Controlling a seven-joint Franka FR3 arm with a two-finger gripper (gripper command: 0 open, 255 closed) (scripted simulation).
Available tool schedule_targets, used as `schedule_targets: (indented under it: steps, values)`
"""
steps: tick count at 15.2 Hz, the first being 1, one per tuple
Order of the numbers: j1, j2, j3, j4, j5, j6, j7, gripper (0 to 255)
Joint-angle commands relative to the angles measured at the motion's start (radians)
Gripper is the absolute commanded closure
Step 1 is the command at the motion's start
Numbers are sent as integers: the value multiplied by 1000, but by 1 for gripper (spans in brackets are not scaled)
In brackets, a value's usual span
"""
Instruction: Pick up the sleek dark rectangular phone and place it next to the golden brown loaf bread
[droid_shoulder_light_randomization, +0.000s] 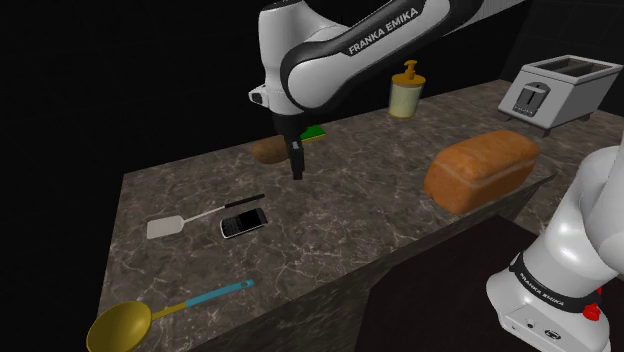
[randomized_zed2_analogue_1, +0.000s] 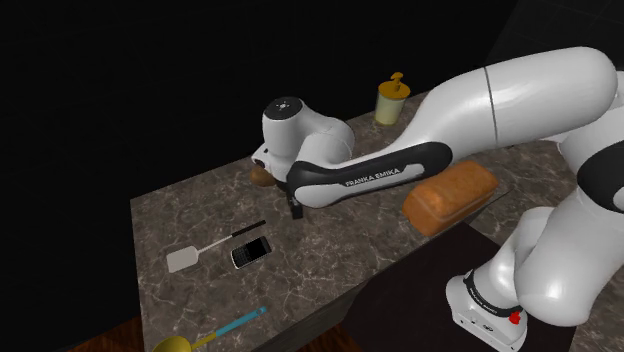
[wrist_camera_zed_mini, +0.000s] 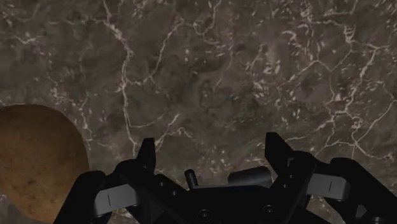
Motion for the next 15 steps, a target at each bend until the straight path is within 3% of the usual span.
schedule_targets:
  steps: [1,11,15]
  values:
    - [16,52,15,41,-12,14,-27,0]
    - [120,296,88,245,-92,63,-127,0]
    - [131,335,88,250,-107,95,-129,0]
